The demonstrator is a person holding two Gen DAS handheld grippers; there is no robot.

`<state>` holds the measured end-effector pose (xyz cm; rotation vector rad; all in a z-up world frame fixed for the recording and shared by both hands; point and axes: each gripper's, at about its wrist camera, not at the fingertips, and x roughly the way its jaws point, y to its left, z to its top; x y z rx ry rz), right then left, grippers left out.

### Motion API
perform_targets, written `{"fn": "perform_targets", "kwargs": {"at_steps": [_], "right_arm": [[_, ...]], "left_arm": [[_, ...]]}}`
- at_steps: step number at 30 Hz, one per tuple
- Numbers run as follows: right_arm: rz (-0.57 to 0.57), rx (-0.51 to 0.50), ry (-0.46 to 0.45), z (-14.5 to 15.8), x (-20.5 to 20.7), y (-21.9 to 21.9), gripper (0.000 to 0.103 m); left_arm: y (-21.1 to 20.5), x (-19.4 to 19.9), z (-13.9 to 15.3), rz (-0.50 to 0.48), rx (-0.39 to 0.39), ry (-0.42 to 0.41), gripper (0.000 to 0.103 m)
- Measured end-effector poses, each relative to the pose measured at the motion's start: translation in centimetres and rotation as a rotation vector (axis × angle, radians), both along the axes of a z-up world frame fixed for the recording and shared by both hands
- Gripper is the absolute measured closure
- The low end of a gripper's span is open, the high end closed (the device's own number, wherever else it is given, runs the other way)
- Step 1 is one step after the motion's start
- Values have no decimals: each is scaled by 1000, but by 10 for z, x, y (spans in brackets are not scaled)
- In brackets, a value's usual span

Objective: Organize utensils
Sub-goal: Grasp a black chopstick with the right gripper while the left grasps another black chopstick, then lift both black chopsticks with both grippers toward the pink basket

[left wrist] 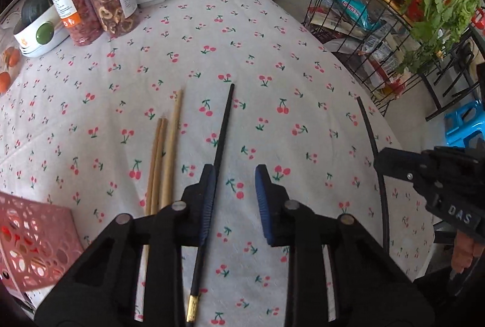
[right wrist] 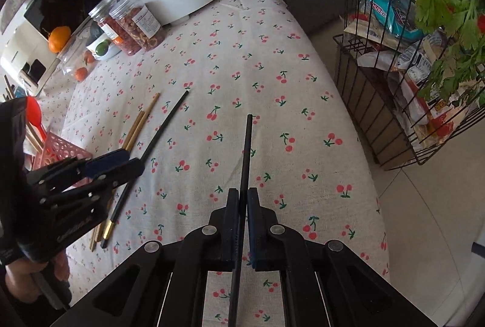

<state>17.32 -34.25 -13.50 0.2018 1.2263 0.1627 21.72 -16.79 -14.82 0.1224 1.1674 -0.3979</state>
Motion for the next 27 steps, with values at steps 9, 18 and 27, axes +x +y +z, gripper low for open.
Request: {"fn": "perform_targets", "kwargs": {"at_steps": [9,18,27], "right_arm": [[13,28,3,0,9,-5,98],[0,45,-35,11,3,1,98],[40,54,-134,46,-22,36,98]], "left_arm": [[-20,28,-21,5,76,15,84],[-5,-6,-10,-35,76,-15,97],[56,-75,51,-17,-37,-137,97]]}}
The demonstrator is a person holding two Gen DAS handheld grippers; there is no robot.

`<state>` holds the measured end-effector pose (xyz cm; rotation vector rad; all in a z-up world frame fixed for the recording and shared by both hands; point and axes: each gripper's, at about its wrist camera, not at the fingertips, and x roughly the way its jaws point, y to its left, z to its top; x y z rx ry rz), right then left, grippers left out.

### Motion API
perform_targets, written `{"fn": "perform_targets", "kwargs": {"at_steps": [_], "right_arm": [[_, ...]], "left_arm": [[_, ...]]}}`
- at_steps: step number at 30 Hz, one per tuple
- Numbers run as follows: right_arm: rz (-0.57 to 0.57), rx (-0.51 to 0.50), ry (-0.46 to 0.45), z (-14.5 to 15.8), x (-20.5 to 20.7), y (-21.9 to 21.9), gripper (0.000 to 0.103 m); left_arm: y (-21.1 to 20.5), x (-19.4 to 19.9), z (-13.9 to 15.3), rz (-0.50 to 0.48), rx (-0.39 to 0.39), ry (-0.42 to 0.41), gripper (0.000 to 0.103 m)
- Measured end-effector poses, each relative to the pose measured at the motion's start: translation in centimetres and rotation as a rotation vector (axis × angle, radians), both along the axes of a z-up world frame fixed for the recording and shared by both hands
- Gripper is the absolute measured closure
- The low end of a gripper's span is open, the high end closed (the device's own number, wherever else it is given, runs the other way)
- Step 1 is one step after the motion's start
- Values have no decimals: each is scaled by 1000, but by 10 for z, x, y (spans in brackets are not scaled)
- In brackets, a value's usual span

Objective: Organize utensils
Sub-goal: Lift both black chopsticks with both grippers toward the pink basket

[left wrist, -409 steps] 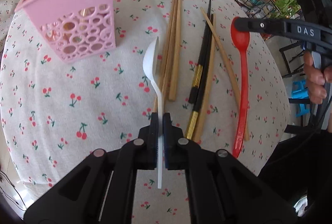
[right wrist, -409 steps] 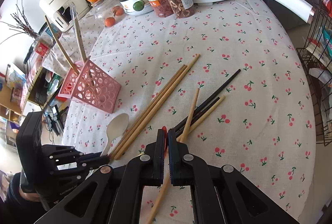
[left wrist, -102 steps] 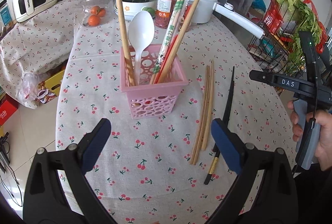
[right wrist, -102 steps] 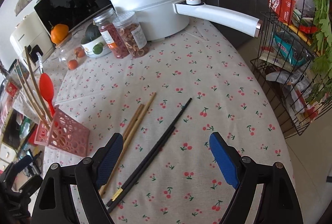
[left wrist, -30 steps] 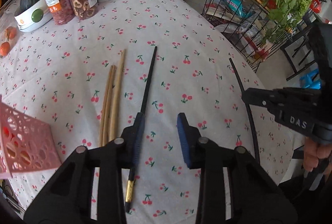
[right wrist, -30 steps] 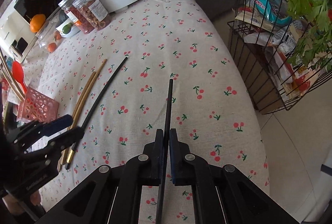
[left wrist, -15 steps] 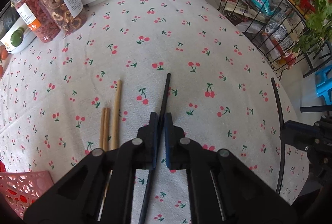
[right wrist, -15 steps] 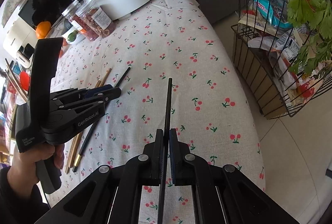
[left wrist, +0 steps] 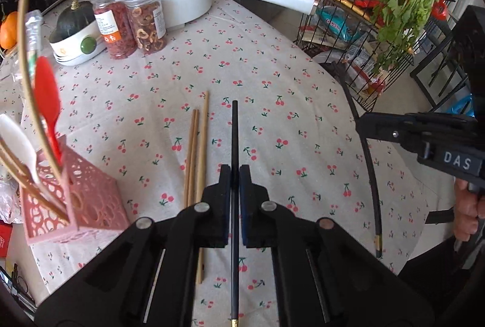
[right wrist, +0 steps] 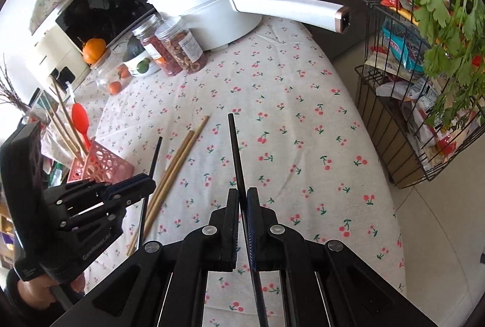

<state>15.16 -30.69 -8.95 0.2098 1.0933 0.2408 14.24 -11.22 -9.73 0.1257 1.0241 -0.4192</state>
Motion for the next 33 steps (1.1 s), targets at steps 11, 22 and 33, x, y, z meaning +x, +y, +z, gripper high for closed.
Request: {"fn": "perform_targets", "kwargs": {"at_steps": [11,22,33], "right_arm": [[164,-67,-189,41,-44,67,98],[235,3,-398,88,-65,94,100],[274,20,-441,122,-38,125,100]], "left_arm": [[56,-70,57,36,-110,-246,97],[99,-97,106,107,-228,-424,97],[137,-93,141,204,-312,-508,97]]}}
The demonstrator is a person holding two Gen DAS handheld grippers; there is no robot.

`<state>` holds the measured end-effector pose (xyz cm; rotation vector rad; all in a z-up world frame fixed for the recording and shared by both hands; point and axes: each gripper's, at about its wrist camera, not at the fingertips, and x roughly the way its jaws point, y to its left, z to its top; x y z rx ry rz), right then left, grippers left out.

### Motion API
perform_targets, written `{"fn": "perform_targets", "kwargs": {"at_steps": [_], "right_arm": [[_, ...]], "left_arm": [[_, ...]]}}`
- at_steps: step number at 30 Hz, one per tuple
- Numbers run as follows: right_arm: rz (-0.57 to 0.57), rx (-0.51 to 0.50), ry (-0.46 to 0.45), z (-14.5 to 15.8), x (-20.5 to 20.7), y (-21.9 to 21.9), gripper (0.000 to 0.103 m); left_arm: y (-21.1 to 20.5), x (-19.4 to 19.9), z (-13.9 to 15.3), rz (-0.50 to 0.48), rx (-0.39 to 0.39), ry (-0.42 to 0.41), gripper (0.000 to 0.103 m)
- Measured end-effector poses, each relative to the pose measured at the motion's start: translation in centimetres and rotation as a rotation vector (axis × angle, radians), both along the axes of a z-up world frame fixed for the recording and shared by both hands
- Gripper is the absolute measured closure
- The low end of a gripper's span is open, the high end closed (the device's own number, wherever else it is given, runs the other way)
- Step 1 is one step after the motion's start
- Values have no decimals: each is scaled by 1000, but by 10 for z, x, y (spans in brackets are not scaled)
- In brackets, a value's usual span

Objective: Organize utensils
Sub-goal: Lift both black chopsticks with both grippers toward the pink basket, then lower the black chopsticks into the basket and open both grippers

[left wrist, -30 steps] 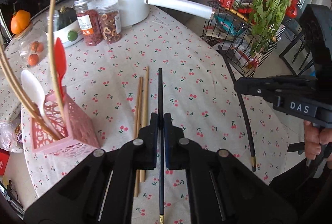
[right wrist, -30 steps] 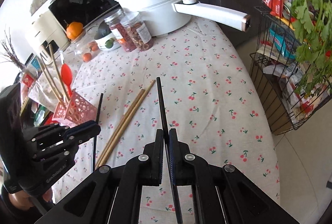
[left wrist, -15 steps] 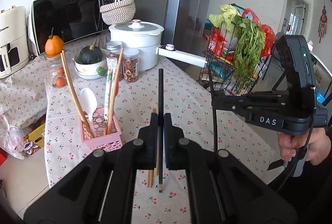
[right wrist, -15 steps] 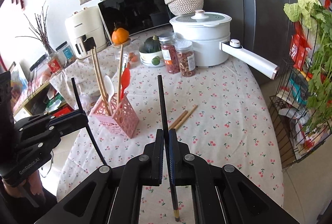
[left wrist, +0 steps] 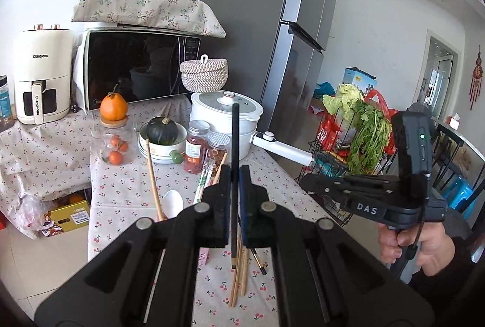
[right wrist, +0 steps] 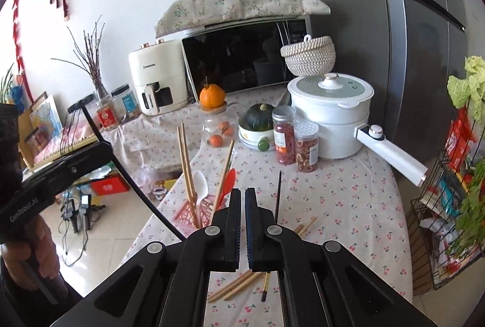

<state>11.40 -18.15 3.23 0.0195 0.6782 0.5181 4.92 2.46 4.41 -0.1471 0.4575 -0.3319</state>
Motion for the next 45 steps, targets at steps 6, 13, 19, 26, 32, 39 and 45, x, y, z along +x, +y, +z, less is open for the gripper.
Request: {"fn": "perform_targets", "kwargs": {"at_steps": [6,13,19,26,32,39,45], "right_arm": [[-22,-73,247,-76,57,11,76],[-54,-85,380,-136,109,19,71],[-52,-137,435,-174,141,51,71],[-111,-297,382,-209,154,63,89],[-122,-237,359,-189,145,47,98],[-126,-101,214,-120,95,14,98],[-86,-61,66,-65,41,1,98]], "left_arm": [[6,-5,-16,-17,6,72,97],[20,-3,-27,-9,18,114,97],[33,3,-35,0,4,155,97],[40,6,-35,-1,-11,162,97],[43,5,-34,2,-17,159,97],[44,-4,-21,22,-31,101,97],[44,-12,-7,56,-47,28,97]]}}
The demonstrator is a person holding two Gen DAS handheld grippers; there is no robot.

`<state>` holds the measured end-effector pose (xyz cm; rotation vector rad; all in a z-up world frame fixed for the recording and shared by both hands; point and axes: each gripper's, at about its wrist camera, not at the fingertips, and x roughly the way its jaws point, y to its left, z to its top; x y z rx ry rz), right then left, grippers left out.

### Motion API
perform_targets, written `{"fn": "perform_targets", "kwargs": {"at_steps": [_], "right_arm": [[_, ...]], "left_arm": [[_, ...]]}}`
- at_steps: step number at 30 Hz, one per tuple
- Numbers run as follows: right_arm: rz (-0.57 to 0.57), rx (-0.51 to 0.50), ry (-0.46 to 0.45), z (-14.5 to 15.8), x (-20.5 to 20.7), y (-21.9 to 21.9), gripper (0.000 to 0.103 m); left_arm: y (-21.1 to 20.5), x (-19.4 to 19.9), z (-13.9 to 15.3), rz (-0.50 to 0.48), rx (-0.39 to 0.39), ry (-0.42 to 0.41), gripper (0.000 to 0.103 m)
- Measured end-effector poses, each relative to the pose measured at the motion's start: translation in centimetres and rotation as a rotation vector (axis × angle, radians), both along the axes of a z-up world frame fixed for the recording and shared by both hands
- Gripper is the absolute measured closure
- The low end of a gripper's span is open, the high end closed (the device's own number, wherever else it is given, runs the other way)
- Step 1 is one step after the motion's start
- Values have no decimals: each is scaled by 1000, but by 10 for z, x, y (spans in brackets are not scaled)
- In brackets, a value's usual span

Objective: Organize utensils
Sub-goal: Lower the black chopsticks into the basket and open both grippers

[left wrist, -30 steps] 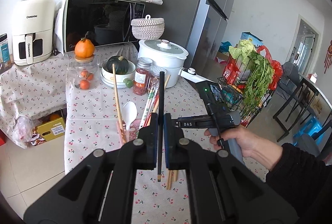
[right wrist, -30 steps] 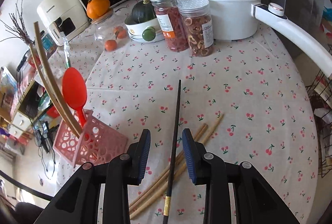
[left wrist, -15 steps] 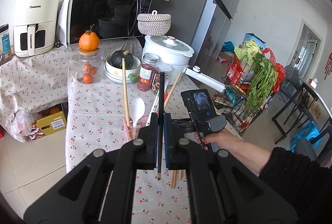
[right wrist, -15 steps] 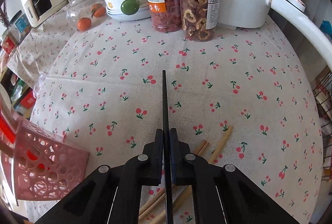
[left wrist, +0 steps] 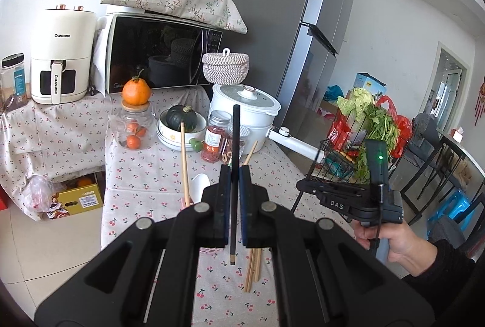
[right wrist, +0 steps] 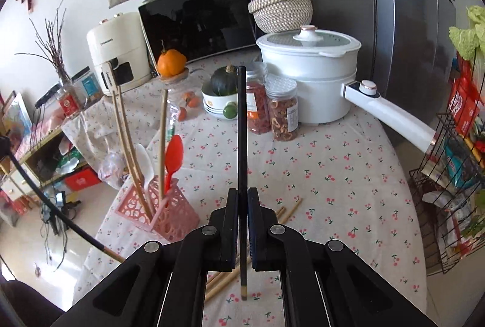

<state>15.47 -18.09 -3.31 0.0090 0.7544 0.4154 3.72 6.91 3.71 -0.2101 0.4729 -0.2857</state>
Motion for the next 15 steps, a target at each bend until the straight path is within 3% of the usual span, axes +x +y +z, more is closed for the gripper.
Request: {"fn": "perform_targets", "kwargs": {"at_steps": [5,15], "right_arm": [[17,67,-83,39,-25,-6,98],[61,209,-173,100,-31,7,98]], "left_arm": [[5,2,12,46,-24,-55,97],[9,21,21,113,-13,-126,97]]}}
